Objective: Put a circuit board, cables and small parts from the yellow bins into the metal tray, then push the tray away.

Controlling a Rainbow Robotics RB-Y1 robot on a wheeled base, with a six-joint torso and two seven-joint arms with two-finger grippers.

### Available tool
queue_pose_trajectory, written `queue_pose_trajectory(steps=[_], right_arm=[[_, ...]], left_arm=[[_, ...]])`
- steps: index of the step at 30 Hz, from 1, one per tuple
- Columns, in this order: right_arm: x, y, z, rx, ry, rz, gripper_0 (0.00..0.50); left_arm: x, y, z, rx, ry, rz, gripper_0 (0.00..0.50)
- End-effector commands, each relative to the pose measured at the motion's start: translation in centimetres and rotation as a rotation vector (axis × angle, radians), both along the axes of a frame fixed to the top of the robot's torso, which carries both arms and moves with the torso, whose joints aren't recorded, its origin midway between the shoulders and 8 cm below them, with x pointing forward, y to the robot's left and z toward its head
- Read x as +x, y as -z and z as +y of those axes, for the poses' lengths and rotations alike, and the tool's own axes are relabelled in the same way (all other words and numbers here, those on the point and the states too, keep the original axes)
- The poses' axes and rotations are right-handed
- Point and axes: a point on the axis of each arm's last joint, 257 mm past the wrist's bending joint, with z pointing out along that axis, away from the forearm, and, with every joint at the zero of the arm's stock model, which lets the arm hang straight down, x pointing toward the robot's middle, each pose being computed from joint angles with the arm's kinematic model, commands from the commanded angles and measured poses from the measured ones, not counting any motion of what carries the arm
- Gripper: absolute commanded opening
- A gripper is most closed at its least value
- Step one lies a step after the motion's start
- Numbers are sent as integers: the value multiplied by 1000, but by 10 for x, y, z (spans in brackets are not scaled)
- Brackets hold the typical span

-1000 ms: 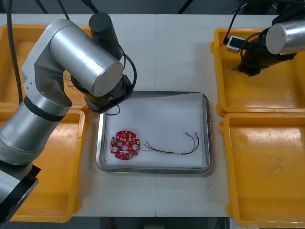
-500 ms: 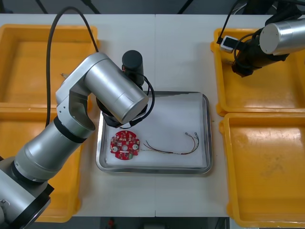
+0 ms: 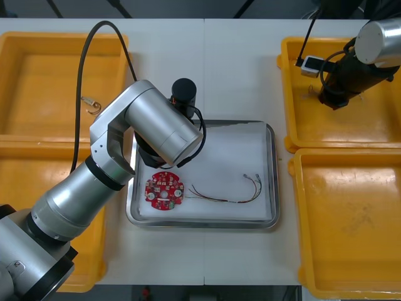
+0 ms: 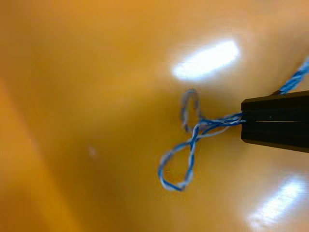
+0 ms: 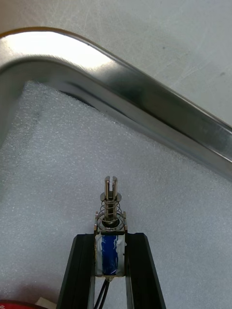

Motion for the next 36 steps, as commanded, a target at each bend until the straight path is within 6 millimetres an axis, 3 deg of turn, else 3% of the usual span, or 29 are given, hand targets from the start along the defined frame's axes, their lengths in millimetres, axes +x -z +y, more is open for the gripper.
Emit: queue_pose_trajectory(steps=[1, 8, 10, 14, 19, 22, 29, 36], right_arm=[[-3, -60, -36, 35, 70, -27, 0], [-24, -71, -66, 58, 137, 27, 0], [-26, -70, -69, 65, 151, 34, 0], [-31, -61, -75, 74, 174, 53, 5], [-33, -59, -78, 70, 174, 57, 347], [-34, -59, -79, 68, 167, 58, 438], [-35, -58, -84, 103, 200, 59, 477], [-34, -49, -84, 147, 226, 68, 480]], left_arm=[[-6, 2, -17, -19, 15, -6, 0], [-4, 5, -10, -1, 14, -3, 12], [-3, 4, -7, 7, 15, -6, 92], [-1, 3, -3, 16, 17, -9, 162], [-1, -6, 1, 19, 29, -21, 231], [-4, -15, 3, 5, 44, -18, 260], [-17, -41, 7, -24, 77, 15, 324], [-35, -91, 16, -84, 115, 75, 480]])
